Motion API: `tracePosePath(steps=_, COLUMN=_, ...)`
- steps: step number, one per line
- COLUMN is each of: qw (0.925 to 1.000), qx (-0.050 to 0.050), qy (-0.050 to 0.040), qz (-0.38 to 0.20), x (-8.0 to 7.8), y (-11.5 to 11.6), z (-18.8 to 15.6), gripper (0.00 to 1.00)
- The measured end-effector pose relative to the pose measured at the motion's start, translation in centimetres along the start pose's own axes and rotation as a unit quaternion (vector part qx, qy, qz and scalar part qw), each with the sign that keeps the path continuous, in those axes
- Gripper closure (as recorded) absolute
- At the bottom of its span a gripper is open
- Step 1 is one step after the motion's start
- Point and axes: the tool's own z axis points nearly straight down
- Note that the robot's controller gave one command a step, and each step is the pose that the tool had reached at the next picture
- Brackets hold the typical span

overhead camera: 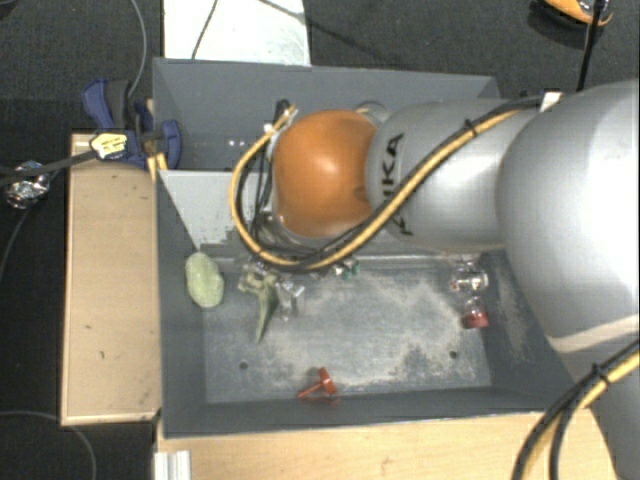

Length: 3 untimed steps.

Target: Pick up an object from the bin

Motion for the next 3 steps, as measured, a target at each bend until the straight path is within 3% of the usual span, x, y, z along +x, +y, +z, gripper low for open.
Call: tracePosePath(steps=3, qw=1.0000, qx=-0.001, qy=0.0012, qz=0.001, x=0.0, y=0.0, z=-2.9, gripper=1.00)
